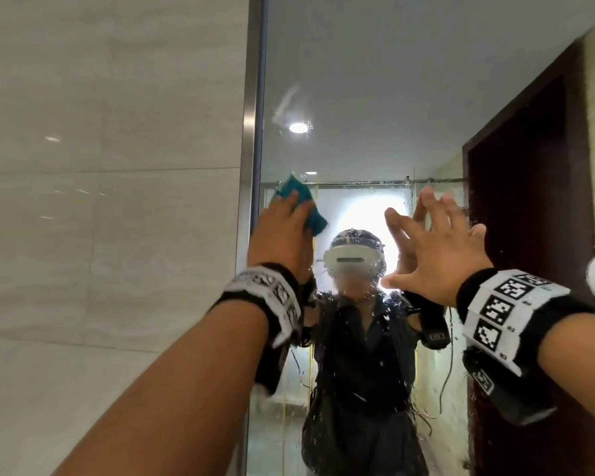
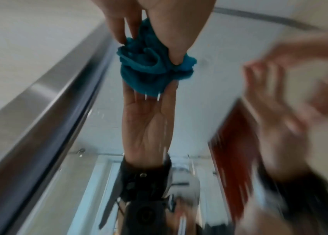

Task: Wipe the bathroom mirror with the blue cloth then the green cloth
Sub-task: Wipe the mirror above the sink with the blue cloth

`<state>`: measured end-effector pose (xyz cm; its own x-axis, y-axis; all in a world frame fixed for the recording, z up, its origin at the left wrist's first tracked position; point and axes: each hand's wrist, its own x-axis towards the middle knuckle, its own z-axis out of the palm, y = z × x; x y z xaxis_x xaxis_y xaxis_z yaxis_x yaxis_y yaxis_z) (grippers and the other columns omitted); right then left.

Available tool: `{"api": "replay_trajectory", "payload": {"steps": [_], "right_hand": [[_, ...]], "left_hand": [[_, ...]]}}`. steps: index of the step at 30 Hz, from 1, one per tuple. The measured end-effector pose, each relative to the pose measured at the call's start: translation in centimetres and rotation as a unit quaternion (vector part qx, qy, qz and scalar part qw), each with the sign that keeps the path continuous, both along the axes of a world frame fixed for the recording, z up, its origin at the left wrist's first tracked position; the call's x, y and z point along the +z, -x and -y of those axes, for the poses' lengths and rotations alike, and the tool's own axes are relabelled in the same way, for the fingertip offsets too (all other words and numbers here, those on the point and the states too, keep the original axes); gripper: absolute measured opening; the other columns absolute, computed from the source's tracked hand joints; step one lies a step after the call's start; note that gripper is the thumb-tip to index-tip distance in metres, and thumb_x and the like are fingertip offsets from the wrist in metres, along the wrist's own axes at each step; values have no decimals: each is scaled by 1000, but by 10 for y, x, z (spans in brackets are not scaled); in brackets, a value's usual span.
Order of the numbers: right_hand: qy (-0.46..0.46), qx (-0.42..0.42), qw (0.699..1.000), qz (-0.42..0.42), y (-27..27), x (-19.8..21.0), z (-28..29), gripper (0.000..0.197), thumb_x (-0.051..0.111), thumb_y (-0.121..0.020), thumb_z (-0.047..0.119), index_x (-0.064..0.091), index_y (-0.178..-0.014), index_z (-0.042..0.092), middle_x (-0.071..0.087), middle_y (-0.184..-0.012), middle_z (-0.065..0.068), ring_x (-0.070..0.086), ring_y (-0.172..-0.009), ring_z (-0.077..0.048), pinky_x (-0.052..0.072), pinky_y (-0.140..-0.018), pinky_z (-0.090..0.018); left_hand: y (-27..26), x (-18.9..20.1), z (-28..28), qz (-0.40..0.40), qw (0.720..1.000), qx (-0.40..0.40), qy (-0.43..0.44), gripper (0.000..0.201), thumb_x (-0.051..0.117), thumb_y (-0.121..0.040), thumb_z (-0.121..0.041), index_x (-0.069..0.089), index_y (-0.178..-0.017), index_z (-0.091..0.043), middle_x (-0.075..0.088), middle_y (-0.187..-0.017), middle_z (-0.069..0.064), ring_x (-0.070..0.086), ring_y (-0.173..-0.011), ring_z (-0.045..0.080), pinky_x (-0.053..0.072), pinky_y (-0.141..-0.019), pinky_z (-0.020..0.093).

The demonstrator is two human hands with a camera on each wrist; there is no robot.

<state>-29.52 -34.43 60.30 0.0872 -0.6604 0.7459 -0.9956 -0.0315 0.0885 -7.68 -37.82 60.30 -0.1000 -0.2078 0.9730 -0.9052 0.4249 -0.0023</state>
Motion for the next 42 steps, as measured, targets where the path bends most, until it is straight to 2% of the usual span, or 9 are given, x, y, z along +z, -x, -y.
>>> {"api": "replay_trajectory", "payload": {"steps": [2, 7, 10, 15, 19, 24, 29, 37, 42], "right_hand": [[1, -2, 1000, -4, 1, 0, 2, 105, 62, -67, 70, -11, -141, 47, -28, -151, 1, -24, -139, -27, 8, -107, -66], [6, -3, 1000, -4, 0, 0, 1, 106, 60, -65, 73, -10, -140, 47, -27, -151, 2, -24, -140, -27, 8, -107, -66], [3, -4, 1000, -1, -2, 1, -1, 104, 62, -66, 71, -9, -140, 48, -26, -152, 1, -23, -140, -28, 10, -108, -67], [-5, -4, 1000, -3, -3, 0, -3, 104, 61, -67, 71, -8, -142, 46, -26, -152, 0, -23, -140, -28, 8, -107, -66], [-6, 6, 1000, 1, -3, 0, -2, 99, 59, -72, 67, -8, -142, 48, -27, -152, 0, -26, -139, -27, 6, -108, -67], [-9, 11, 1000, 6, -3, 0, -4, 102, 62, -70, 65, -7, -142, 47, -28, -151, 1, -27, -138, -27, 4, -107, -67], [-18, -2, 1000, 3, -4, 0, -5, 106, 60, -67, 72, -11, -142, 46, -32, -150, 0, -28, -138, -28, 5, -108, -65], [-18, 10, 1000, 9, -3, 0, -4, 108, 63, -65, 70, -10, -142, 47, -31, -150, 2, -28, -138, -27, 4, -108, -67], [-19, 14, 1000, 10, -2, 1, -4, 108, 65, -65, 68, -8, -142, 46, -31, -150, 2, -29, -138, -27, 2, -107, -66]], "left_hand": [[-6, 27, 0, -53, 998, -31, -16, 42, 47, -96, -9, 43, -138, -10, 30, -151, 8, 24, -140, 23, 6, -106, 2], [31, 8, 3, 33, 992, -107, -64, 48, 56, -89, -6, 47, -135, -17, 27, -153, 5, 18, -142, 24, 11, -118, 37], [41, -10, 1, 125, 982, -108, -96, 51, 52, -93, -9, 40, -142, -18, 19, -156, 1, 8, -145, 22, 12, -118, 33], [7, 34, 1, -60, 992, -85, -73, 50, 47, -95, -9, 36, -143, -10, 22, -154, 13, 22, -141, 30, 21, -113, 37], [-12, 82, -3, -93, 990, -30, -99, 47, 47, -96, -11, 37, -142, -13, 18, -155, 12, 30, -137, 28, 21, -105, 25], [8, 66, 0, -26, 996, -59, -69, 49, 52, -89, -6, 45, -137, -15, 25, -153, 8, 31, -137, 28, 25, -110, 33], [53, 20, -4, 187, 968, -111, -129, 57, 53, -91, -7, 38, -142, -28, 14, -158, -6, 17, -143, 16, 20, -115, 29], [-12, 104, -3, -80, 990, -23, -110, 44, 50, -94, -10, 42, -136, -9, 27, -151, 14, 33, -135, 31, 26, -110, 35], [-2, 114, -2, -45, 992, 2, -114, 49, 49, -94, -9, 38, -142, -14, 19, -155, 13, 28, -138, 32, 25, -111, 37]]}}
